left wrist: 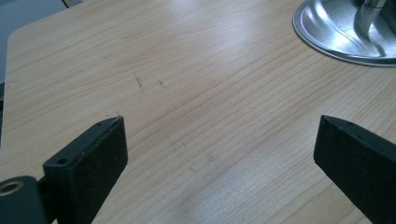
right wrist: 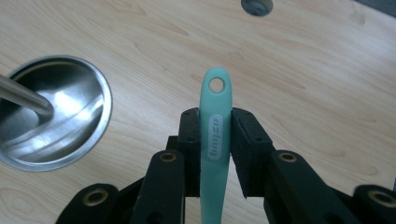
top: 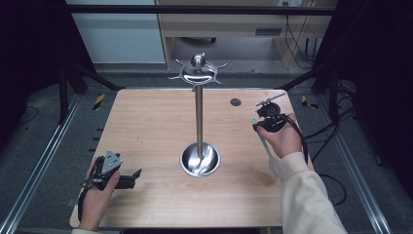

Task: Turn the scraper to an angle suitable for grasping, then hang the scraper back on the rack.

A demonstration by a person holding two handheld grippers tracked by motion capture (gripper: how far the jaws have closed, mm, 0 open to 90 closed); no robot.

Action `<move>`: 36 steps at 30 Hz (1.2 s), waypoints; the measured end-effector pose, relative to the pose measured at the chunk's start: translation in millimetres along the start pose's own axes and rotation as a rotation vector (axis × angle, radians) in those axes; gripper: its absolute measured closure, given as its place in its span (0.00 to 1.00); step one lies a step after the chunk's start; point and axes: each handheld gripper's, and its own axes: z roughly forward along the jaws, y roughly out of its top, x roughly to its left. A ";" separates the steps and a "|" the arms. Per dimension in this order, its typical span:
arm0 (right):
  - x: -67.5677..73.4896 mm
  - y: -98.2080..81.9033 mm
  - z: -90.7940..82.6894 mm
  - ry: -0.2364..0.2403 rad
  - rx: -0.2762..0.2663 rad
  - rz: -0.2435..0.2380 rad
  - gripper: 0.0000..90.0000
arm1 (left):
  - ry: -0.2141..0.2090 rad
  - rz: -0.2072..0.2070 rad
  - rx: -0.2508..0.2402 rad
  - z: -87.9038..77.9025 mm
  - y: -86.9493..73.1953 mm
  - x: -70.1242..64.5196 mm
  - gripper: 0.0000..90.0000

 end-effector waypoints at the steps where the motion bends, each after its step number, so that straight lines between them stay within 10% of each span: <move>1: 0.0 0.0 0.0 0.000 0.000 0.000 0.83 | 0.000 -0.001 0.000 0.0 0.0 -0.1 0.03; 36: 26.3 21.4 -97.4 0.023 -0.285 -0.100 0.83 | 0.002 0.000 0.003 -0.7 -0.4 0.7 0.03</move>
